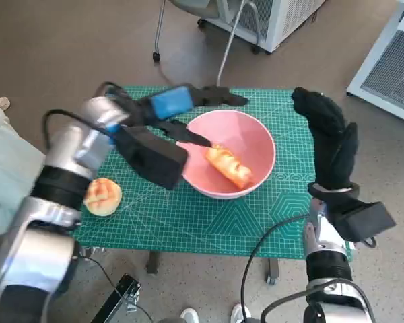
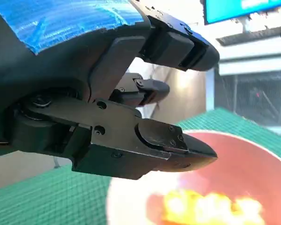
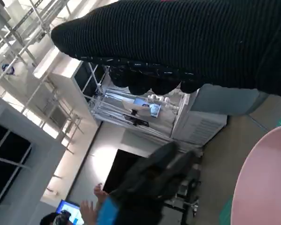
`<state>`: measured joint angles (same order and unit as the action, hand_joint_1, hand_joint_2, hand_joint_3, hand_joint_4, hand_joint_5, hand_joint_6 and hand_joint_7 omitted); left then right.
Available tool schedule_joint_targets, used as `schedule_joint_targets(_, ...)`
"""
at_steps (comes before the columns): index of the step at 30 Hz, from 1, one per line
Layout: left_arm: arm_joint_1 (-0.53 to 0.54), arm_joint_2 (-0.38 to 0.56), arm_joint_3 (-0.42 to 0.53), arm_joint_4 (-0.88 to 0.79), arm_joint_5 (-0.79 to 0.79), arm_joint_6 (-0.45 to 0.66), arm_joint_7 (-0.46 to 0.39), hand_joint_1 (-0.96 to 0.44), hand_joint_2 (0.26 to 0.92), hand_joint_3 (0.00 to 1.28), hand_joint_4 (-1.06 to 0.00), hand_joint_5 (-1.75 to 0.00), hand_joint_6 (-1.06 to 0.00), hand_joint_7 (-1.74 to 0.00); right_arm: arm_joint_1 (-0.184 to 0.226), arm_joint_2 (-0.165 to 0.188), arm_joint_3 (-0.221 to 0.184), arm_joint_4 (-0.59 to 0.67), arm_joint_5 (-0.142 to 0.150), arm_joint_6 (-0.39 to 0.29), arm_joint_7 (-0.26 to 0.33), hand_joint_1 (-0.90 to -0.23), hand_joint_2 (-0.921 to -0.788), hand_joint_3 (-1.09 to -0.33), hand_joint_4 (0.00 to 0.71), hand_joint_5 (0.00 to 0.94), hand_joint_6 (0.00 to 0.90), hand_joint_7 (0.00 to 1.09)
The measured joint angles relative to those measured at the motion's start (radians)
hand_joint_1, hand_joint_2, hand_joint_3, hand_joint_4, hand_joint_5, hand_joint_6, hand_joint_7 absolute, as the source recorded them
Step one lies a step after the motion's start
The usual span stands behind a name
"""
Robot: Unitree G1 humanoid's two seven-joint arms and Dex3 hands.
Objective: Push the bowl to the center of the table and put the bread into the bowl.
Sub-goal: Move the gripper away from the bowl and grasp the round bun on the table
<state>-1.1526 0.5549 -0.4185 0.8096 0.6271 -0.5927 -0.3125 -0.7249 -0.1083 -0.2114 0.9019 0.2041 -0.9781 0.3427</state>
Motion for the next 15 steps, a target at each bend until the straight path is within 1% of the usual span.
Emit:
schedule_joint_targets(3,0.059,0.071,0.039,-0.094,-0.023,-0.008,-0.029,0.0,0.915,0.0,-0.46,-0.14,-0.43,-0.48,-0.003,-0.001,0.0,0.001,-0.002,-0.001,0.001,-0.54,-0.921,-0.816,0.385,0.001,0.05,0.77)
schedule_joint_targets(6,0.133,0.153,0.091,-0.212,-0.061,0.0,-0.081,0.03,0.912,0.0,-0.47,-0.1,-0.47,-0.41,-0.004,-0.002,0.0,0.001,0.0,-0.001,0.005,-0.54,-0.921,-0.817,0.384,0.001,0.048,0.77)
schedule_joint_targets(8,0.185,0.209,0.13,-0.284,-0.087,0.011,-0.115,0.04,0.91,0.0,-0.47,-0.09,-0.48,-0.39,-0.004,-0.003,-0.001,-0.001,0.002,0.0,0.007,-0.543,-0.921,-0.817,0.384,0.001,0.046,0.77)
schedule_joint_targets(13,0.335,0.367,0.24,-0.464,-0.137,0.053,-0.194,0.06,0.901,0.0,-0.45,-0.07,-0.46,-0.35,-0.004,-0.002,-0.001,-0.009,0.023,0.0,0.019,-0.551,-0.921,-0.813,0.385,0.001,0.044,0.78)
schedule_joint_targets(15,0.394,0.423,0.276,-0.517,-0.142,0.075,-0.22,0.06,0.898,0.0,-0.44,-0.04,-0.48,-0.27,-0.004,-0.001,0.0,-0.011,0.028,0.001,0.022,-0.553,-0.921,-0.813,0.385,0.001,0.043,0.78)
